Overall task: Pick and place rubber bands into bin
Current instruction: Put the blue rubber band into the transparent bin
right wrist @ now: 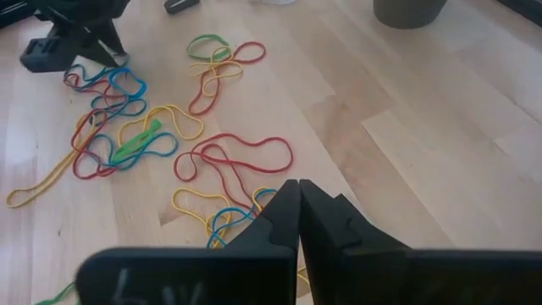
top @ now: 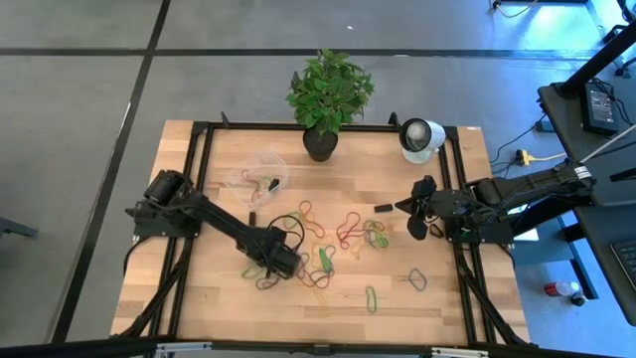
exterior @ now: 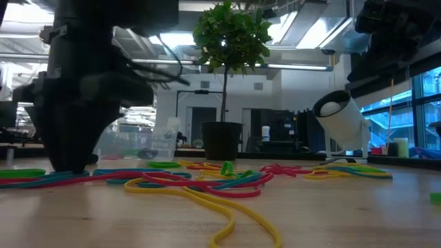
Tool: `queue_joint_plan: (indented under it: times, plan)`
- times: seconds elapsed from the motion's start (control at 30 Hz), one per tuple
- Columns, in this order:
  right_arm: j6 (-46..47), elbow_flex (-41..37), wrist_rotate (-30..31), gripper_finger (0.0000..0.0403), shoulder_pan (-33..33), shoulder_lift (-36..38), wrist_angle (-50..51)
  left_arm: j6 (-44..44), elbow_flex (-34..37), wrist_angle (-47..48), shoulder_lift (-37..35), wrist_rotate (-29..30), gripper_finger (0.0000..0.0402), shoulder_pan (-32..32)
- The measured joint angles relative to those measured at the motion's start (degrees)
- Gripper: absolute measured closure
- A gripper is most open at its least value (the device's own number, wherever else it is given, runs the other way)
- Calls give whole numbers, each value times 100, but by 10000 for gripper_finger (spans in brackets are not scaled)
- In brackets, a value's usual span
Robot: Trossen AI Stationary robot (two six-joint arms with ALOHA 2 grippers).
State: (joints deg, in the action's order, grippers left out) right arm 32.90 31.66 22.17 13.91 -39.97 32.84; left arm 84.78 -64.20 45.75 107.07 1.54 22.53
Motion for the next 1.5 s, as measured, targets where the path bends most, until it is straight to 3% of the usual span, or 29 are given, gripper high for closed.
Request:
queue_joint_plan:
  times: [0.13,0.27,0.4,0.73,1.0,1.33,1.5]
  plan:
    - [6,0,0,391,0,0,0,7,102,7,64,-2,317,-15]
    - [115,0,0,391,0,0,-2,-80,102,208,83,65,386,72]
    - [116,0,0,391,0,0,-2,-101,6,361,75,137,399,163]
    - [-153,0,17,391,-2,-3,-2,-206,-993,2274,15,563,400,222]
    - [-144,0,20,391,-2,-4,-15,-373,-837,1603,13,602,396,202]
    - [-19,0,22,391,0,-4,-20,-246,-190,931,26,464,312,207]
    - [-17,0,22,391,0,-4,-31,-266,214,344,-33,242,312,196]
